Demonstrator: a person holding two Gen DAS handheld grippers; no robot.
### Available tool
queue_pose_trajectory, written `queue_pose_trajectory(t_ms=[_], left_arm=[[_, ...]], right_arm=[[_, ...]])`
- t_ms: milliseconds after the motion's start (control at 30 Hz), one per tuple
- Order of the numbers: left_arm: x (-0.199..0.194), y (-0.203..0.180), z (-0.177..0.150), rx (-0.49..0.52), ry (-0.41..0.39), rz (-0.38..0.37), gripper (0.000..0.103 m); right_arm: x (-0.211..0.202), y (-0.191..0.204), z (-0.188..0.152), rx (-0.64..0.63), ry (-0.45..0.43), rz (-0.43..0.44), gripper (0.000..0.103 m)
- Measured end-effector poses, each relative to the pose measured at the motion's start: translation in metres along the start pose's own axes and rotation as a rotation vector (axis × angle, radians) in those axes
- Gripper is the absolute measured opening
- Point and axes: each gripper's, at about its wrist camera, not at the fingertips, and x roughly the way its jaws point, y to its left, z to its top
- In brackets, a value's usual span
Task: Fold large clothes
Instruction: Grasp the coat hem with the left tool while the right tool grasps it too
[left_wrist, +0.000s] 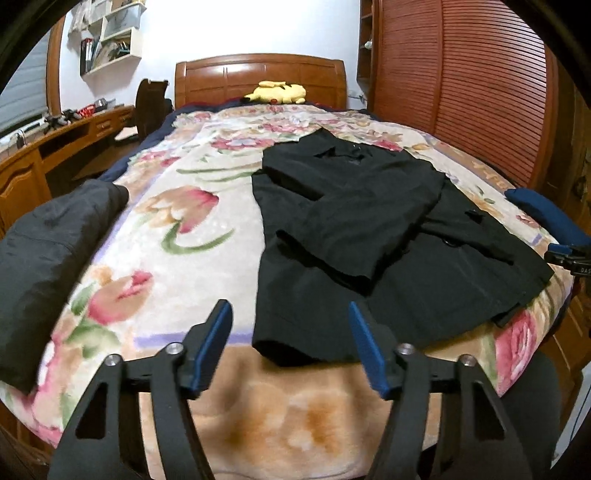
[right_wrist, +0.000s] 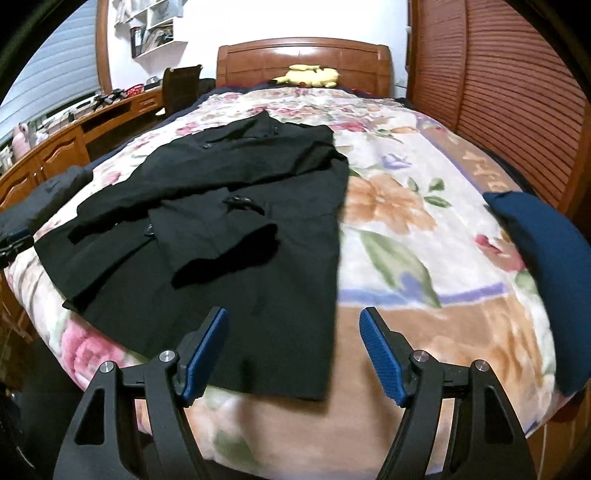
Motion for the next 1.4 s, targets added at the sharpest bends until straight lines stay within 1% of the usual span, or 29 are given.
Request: queue_pose_trajectory(t_ms=[67, 167, 367, 467, 533, 633, 700, 733, 800, 867, 933, 1000, 1067, 1133, 1233, 1267, 1333, 1367, 1400], left_arm=[[0.004, -0.001, -0.002, 0.014, 0.006, 0.002, 0.061], [0.014, -0.001, -0.005, 0.017, 0.035, 0.019, 0.059], [0.030, 0.005, -0.012, 0.002, 0.082, 0.043, 0.059], [0.032, 0.009, -0.015, -0.014, 0.082, 0.027, 0.058], [0.033, 0.011, -0.015, -0.029, 0.084, 0.013, 0.056], [0.034, 0.010, -0.014, -0.036, 0.090, -0.009, 0.044], [0.036, 0.005, -0.013, -0.027, 0.097, -0.042, 0.021], [0.035, 0.003, -0.013, -0.022, 0.096, -0.038, 0.019], [0.033, -0.001, -0.013, -0.006, 0.090, -0.022, 0.009], [0.027, -0.003, -0.011, -0.001, 0.073, -0.021, 0.007], [0.018, -0.005, -0.009, 0.002, 0.044, -0.020, 0.006], [0.007, -0.007, -0.007, 0.004, 0.009, -0.021, 0.006], [-0.002, -0.010, -0.004, 0.013, -0.021, -0.019, 0.005], [-0.005, -0.012, -0.002, 0.022, -0.037, -0.013, 0.005], [-0.003, -0.011, -0.002, 0.026, -0.034, -0.005, 0.005], [-0.003, -0.011, -0.002, 0.026, -0.035, -0.004, 0.005], [-0.004, -0.011, -0.002, 0.033, -0.047, -0.008, 0.005], [-0.006, -0.012, -0.002, 0.039, -0.053, -0.012, 0.005], [-0.010, -0.013, -0.002, 0.049, -0.068, -0.010, 0.005]], right_arm=[[-0.001, -0.004, -0.002, 0.003, 0.005, 0.008, 0.075], [0.000, -0.007, -0.006, -0.020, 0.014, -0.007, 0.075], [0.017, -0.011, -0.017, -0.006, 0.055, 0.005, 0.075], [0.023, -0.010, -0.021, 0.001, 0.055, 0.010, 0.075], [0.024, -0.009, -0.023, 0.006, 0.049, 0.007, 0.075], [0.025, -0.008, -0.023, 0.000, 0.046, -0.002, 0.075], [0.025, -0.007, -0.023, -0.006, 0.047, -0.007, 0.075], [0.025, -0.005, -0.023, -0.009, 0.047, -0.008, 0.074], [0.026, -0.004, -0.024, -0.013, 0.045, -0.011, 0.073], [0.028, -0.004, -0.024, -0.013, 0.043, -0.007, 0.072], [0.027, -0.004, -0.024, -0.014, 0.043, 0.005, 0.067], [0.025, -0.002, -0.024, -0.023, 0.044, 0.029, 0.054], [0.024, -0.001, -0.023, -0.030, 0.047, 0.033, 0.051], [0.025, 0.000, -0.023, -0.030, 0.059, 0.033, 0.051], [0.025, -0.003, -0.022, -0.029, 0.065, 0.044, 0.050], [0.025, -0.003, -0.022, -0.031, 0.068, 0.048, 0.047], [0.023, -0.003, -0.020, -0.037, 0.069, 0.060, 0.035], [0.020, -0.003, -0.020, -0.038, 0.066, 0.073, 0.025], [0.018, -0.001, -0.019, -0.035, 0.065, 0.071, 0.019]])
